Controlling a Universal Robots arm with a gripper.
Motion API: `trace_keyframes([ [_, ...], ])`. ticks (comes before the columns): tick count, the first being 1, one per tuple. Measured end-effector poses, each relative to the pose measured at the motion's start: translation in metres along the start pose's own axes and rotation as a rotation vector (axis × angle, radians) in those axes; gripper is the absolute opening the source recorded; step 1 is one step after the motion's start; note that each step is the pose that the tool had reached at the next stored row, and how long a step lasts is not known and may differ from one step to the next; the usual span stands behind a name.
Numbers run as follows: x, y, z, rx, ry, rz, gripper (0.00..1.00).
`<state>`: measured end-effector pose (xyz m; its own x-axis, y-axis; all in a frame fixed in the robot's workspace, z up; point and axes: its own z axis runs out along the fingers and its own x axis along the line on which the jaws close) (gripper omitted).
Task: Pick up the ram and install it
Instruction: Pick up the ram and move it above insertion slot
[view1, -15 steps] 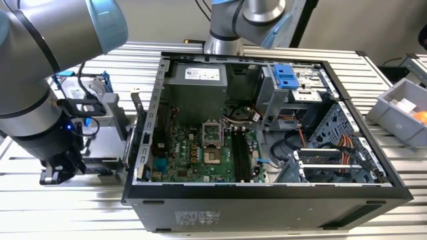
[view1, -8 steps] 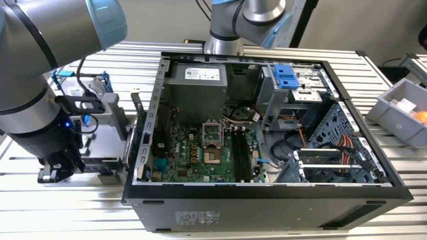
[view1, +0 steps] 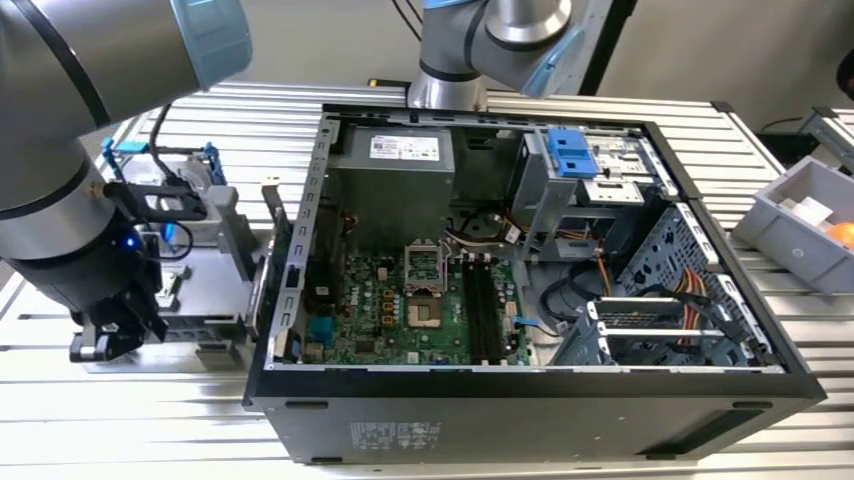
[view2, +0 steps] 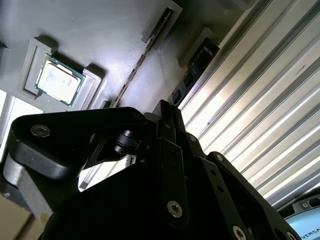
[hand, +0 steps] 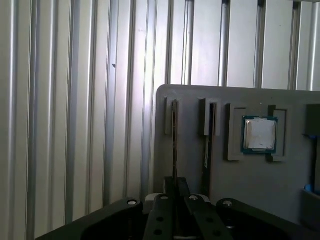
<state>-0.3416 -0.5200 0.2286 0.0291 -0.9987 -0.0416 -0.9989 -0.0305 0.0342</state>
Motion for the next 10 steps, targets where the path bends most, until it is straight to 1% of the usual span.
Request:
trace_keyframes([
  [10, -0.0003, 0.0003, -0.0079, 0.0002, -0.0006, 0.0, 0.0],
])
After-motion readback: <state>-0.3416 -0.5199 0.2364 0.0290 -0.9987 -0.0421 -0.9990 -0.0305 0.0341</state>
